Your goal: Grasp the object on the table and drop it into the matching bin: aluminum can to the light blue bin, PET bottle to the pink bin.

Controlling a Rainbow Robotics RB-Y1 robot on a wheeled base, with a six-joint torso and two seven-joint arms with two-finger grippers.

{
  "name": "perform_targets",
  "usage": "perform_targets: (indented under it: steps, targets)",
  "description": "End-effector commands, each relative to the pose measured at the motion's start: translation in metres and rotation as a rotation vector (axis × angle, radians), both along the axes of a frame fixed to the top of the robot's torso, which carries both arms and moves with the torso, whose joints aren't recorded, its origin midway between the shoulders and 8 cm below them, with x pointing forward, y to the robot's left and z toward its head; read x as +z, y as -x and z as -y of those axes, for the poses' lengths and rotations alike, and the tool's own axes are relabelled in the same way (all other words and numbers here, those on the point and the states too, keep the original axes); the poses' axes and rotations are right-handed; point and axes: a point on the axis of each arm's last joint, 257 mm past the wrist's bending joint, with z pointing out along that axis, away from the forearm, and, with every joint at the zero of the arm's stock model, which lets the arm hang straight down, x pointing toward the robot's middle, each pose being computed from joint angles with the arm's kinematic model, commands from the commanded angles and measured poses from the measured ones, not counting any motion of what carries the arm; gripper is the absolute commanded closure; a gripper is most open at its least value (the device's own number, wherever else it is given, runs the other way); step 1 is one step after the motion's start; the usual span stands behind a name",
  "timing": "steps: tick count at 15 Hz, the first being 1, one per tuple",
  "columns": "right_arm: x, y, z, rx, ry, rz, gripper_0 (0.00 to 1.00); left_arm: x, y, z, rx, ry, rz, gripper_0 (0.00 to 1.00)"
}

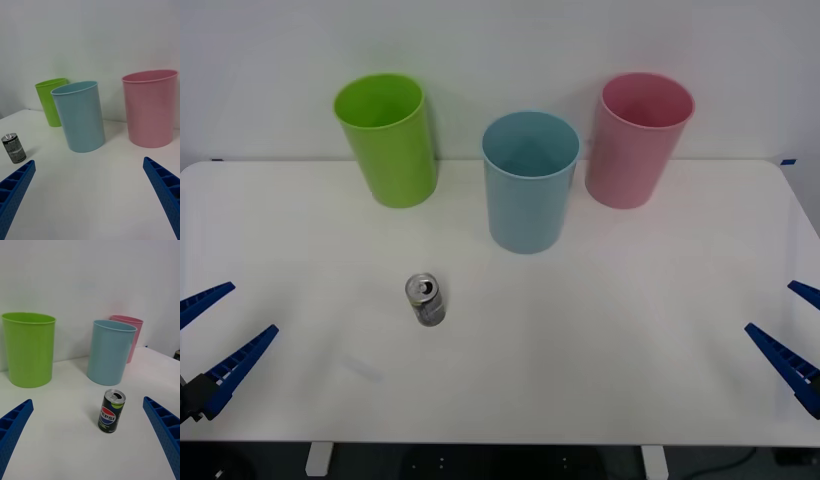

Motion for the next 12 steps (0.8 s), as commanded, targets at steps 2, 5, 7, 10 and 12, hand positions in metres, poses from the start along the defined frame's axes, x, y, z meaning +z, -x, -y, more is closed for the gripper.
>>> perform_targets:
  steps: [2,5,7,10,12]
  targets:
    - [0.0,0.0,0.0,0.0,0.0,0.0,0.0,-0.006,0.0,0.004,0.002,0.024,-0.009,0.0]
    - [0.0,0.0,0.0,0.0,0.0,0.0,0.0,-0.004,-0.001,0.01,-0.007,0.041,-0.001,0.0]
    - [0.0,0.0,0.0,0.0,0.0,0.0,0.0,-0.005,0.0,0.009,-0.005,0.039,-0.003,0.0]
    - [0.0,0.0,0.0,0.0,0.0,0.0,0.0,-0.018,0.007,0.006,0.006,0.014,-0.028,0.0]
    - [0.0,0.0,0.0,0.0,0.0,0.0,0.0,-0.03,0.011,0.006,0.013,-0.011,-0.054,0.0]
